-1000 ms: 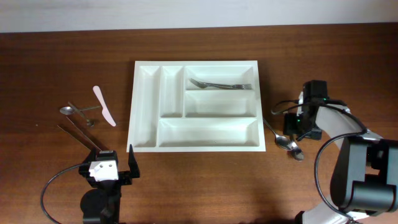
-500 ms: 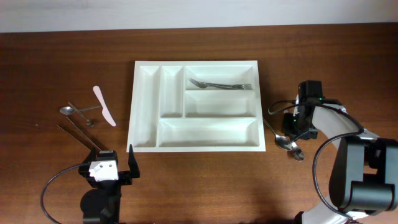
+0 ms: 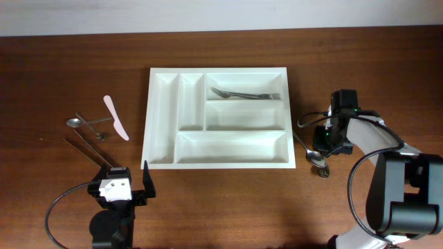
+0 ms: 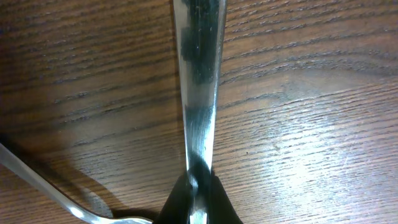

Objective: Pack container

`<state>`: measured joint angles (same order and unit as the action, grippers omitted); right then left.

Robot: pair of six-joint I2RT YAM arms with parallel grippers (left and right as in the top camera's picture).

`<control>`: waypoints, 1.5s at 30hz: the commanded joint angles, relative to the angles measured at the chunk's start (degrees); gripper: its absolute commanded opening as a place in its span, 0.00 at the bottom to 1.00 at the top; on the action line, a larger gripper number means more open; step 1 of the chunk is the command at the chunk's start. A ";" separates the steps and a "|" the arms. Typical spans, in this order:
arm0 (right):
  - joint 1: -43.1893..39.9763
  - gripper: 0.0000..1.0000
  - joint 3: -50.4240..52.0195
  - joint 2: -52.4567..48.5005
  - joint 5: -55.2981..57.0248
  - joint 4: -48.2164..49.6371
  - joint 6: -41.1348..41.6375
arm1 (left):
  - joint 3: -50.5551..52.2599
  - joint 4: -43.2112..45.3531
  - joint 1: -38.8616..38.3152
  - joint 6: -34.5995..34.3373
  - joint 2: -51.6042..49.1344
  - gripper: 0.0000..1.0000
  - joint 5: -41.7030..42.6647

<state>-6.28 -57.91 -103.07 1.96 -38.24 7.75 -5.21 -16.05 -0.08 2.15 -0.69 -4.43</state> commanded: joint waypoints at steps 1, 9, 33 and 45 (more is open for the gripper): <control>-0.26 0.04 3.34 -4.35 3.34 0.37 0.24 | 0.31 0.15 0.24 0.90 0.39 0.99 0.79; -4.66 0.04 -4.96 -4.35 4.76 -3.39 0.22 | 0.31 0.15 0.24 0.90 0.39 0.99 0.76; 0.96 0.04 -28.46 -4.33 -6.75 -13.46 -5.88 | 0.31 0.15 0.24 0.90 0.39 0.99 0.79; 13.03 0.04 -33.14 -4.33 -18.75 -11.45 -14.19 | 0.31 0.15 0.24 0.90 0.39 0.99 0.76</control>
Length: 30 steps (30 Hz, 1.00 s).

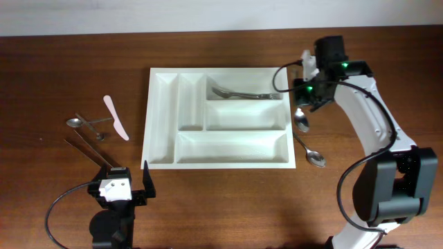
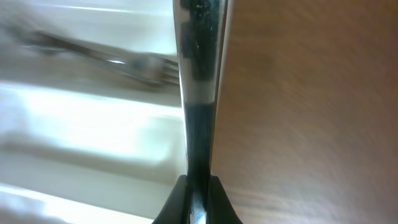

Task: Pack container
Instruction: 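Carry the spoon into the tray's middle compartment and release it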

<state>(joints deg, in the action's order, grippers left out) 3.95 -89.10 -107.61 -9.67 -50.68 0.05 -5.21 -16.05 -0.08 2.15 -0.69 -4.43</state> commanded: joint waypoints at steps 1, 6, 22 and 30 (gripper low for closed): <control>3.67 0.04 -1.95 0.22 -8.20 1.25 -8.94 | 0.31 0.15 0.24 0.90 0.39 0.99 0.76; 8.72 0.04 -1.95 0.20 -8.63 1.70 -24.37 | 0.31 0.15 0.24 0.90 0.39 0.99 0.76; 16.61 0.03 -1.81 -4.55 -8.55 5.01 -56.83 | 0.31 0.15 0.24 0.90 0.39 0.99 0.76; 16.61 0.04 -1.81 -11.78 -8.57 5.11 -56.81 | 0.31 0.15 0.24 0.90 0.39 0.99 0.76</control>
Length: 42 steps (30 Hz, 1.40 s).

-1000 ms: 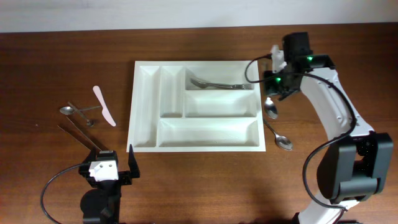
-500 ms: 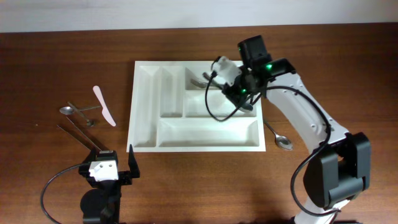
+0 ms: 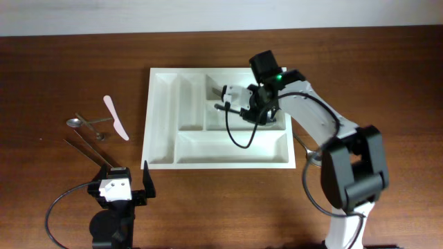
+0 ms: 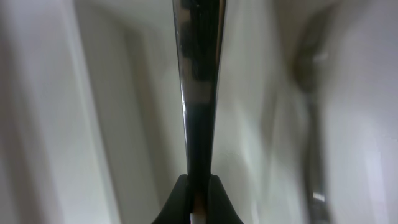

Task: Pack container
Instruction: 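Carry the spoon into the tray's middle compartment and release it, then move the right gripper back over the last spoon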

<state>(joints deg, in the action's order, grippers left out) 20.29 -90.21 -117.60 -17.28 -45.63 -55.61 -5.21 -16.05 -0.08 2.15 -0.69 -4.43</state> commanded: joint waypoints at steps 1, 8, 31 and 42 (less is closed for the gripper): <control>0.26 0.04 -0.70 -1.92 -0.96 0.22 -1.11 | 0.31 0.15 0.24 0.90 0.39 0.99 0.79; 0.24 0.42 -2.40 -1.64 0.42 1.77 2.75 | 0.31 0.15 0.24 0.87 0.39 0.99 0.76; -13.94 0.99 -30.80 -1.27 12.52 -37.03 50.01 | 0.31 0.15 0.24 0.90 0.39 0.99 0.76; -21.92 0.97 -14.08 -1.27 11.52 -32.89 51.47 | 0.31 0.15 0.24 0.90 0.39 0.99 0.76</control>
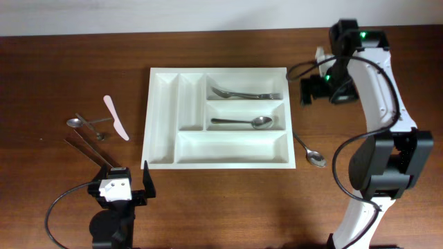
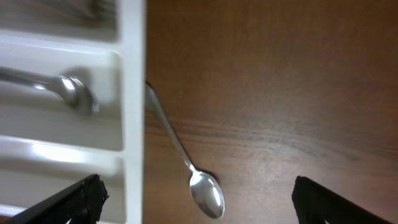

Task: Pack container
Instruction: 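Move the right gripper back over the last spoon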

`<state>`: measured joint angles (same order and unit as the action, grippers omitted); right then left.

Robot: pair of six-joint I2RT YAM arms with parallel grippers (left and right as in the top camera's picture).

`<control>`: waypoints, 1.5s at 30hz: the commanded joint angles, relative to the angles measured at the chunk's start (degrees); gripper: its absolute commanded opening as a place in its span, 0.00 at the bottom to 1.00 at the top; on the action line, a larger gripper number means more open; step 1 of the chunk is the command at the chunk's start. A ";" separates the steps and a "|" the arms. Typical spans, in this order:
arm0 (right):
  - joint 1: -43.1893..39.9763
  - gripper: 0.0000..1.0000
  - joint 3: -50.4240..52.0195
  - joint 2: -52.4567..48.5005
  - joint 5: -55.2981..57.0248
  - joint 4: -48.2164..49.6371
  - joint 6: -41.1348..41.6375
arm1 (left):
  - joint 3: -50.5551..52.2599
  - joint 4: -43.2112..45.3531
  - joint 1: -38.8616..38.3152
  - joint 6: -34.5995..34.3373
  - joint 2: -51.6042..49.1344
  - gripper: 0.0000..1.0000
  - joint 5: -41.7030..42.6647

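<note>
The white compartment tray point(image 1: 160, 117) lies mid-table. Its upper right slot holds a fork point(image 1: 246, 93). The middle right slot holds a spoon point(image 1: 242, 122), bowl to the right, also seen as the spoon point(image 2: 71, 90) in the right wrist view. A second spoon point(image 1: 309, 151) lies on the wood just right of the tray; in the right wrist view this spoon point(image 2: 186, 158) sits below the camera. My right gripper point(image 1: 323, 93) hangs open and empty beyond the tray's upper right corner, its fingertips point(image 2: 81, 196) wide apart. My left gripper point(image 1: 121, 187) is parked at the front left, open.
Left of the tray lie a pale spatula point(image 1: 116, 117), a small spoon point(image 1: 75, 122) and thin dark sticks point(image 1: 90, 149). The tray's right wall point(image 2: 132, 93) runs down the left of the right wrist view. The table's back edge is just behind the right arm.
The right gripper was shut on a spoon over the tray's right slots. Now that spoon lies in the middle right slot, and the gripper is open to the right of the tray.
The right gripper was shut on a spoon on the table right of the tray, beside a second spoon. Then it held that spoon at the tray's upper right corner, then over the tray. Now the spoon rests in the middle slot. The left arm stayed parked.
</note>
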<state>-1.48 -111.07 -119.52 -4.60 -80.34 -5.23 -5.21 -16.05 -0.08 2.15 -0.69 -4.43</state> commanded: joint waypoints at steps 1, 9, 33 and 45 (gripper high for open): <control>-0.15 0.97 9.35 0.66 -1.16 3.19 1.29 | 0.31 0.15 0.24 0.90 0.39 0.99 0.76; -0.52 0.97 24.83 0.66 -1.38 11.30 3.80 | 0.31 0.15 0.24 0.90 0.39 0.99 0.76; -4.70 0.92 30.60 0.66 -0.98 16.28 2.67 | 0.31 0.15 0.24 0.90 0.39 0.99 0.76; -4.55 0.91 31.41 0.66 -0.13 17.22 2.51 | 0.31 0.15 0.24 0.90 0.39 0.99 0.76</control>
<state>-5.87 -81.14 -119.09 -5.13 -63.94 -2.20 -5.21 -16.05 -0.08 2.15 -0.69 -4.43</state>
